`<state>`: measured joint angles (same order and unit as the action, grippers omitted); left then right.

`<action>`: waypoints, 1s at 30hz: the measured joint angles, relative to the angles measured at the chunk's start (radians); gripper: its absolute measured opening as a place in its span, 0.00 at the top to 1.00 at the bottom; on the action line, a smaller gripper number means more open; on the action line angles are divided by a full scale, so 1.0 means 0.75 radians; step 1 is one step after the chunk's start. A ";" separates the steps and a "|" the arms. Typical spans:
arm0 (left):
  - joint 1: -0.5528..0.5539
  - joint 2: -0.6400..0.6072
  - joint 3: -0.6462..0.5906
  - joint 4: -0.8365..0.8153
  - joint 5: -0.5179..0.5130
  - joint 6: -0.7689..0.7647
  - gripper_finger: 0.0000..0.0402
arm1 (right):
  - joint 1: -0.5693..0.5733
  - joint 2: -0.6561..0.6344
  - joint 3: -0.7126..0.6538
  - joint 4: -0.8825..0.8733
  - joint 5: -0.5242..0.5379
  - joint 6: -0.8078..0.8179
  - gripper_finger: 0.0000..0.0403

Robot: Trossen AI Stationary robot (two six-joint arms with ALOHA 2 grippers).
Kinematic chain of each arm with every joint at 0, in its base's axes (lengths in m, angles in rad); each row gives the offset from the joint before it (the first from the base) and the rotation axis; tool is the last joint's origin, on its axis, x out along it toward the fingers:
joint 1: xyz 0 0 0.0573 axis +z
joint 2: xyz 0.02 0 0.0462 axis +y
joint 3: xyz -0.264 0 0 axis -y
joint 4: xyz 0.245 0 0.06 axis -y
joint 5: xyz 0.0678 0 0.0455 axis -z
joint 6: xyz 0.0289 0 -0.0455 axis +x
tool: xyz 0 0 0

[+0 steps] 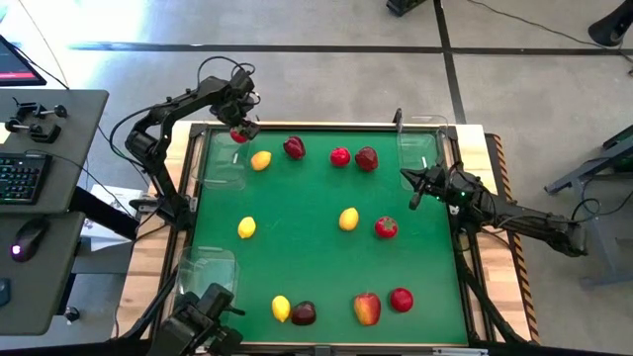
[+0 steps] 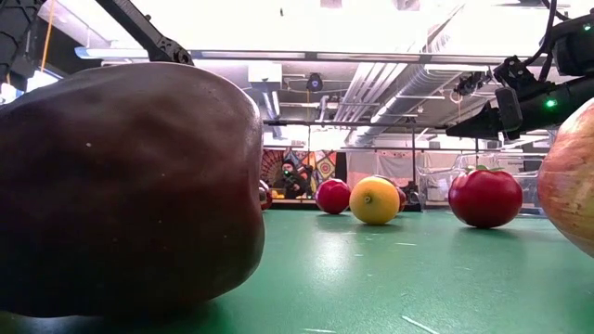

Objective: Sort produce into baskets
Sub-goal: Put the tomato into the top left bin

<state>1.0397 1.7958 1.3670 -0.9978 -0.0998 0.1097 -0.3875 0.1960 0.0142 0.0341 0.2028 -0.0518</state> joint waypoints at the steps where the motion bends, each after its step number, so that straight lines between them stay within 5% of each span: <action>1: 0.000 0.000 0.000 -0.001 -0.002 0.006 0.31 | 0.000 0.000 0.000 0.000 0.000 0.000 1.00; 13: -0.054 0.000 0.000 -0.011 -0.198 0.102 0.31 | 0.000 0.000 0.000 0.000 0.000 0.000 1.00; 30: -0.090 0.000 0.000 -0.040 -0.206 0.153 0.31 | 0.000 0.000 0.000 0.000 0.000 0.000 1.00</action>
<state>0.9722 1.7958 1.3670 -1.0278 -0.2544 0.2245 -0.3877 0.1961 0.0139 0.0340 0.2028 -0.0517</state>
